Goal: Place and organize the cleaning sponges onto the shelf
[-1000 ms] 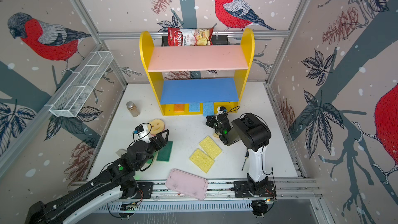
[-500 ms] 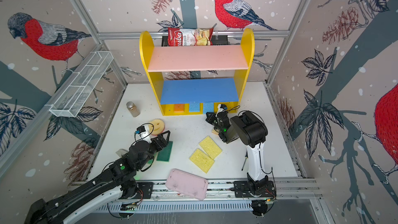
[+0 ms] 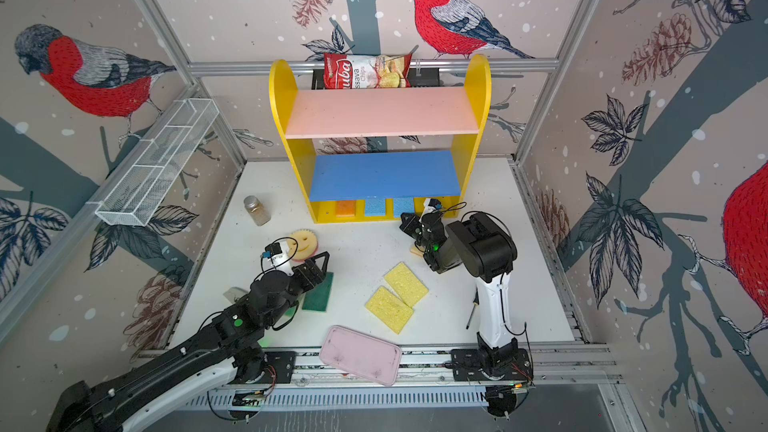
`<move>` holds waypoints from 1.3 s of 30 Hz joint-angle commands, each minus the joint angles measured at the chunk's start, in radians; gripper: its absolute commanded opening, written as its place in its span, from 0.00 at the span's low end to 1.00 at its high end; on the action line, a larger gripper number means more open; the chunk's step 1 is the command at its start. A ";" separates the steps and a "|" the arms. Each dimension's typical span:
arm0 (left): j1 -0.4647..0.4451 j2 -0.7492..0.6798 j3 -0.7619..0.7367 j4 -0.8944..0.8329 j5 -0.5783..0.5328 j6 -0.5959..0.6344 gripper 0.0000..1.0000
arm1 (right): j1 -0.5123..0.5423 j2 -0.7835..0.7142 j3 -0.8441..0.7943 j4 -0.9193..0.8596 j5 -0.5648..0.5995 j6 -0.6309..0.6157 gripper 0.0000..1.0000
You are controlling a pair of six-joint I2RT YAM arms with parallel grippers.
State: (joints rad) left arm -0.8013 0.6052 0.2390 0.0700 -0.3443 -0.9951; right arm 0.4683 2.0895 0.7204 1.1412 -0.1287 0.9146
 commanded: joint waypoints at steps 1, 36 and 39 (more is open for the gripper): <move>0.001 0.005 0.002 0.030 -0.007 0.004 0.90 | -0.009 0.009 -0.009 -0.129 0.022 -0.005 0.00; 0.001 0.033 0.003 0.056 0.005 -0.007 0.90 | -0.029 0.038 0.013 -0.116 -0.005 0.020 0.00; 0.001 0.036 0.004 0.058 0.008 -0.007 0.90 | -0.028 0.035 0.013 -0.112 -0.012 0.021 0.00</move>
State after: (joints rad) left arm -0.8013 0.6392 0.2390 0.0998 -0.3408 -0.9977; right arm 0.4423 2.1178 0.7437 1.1664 -0.1371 0.9409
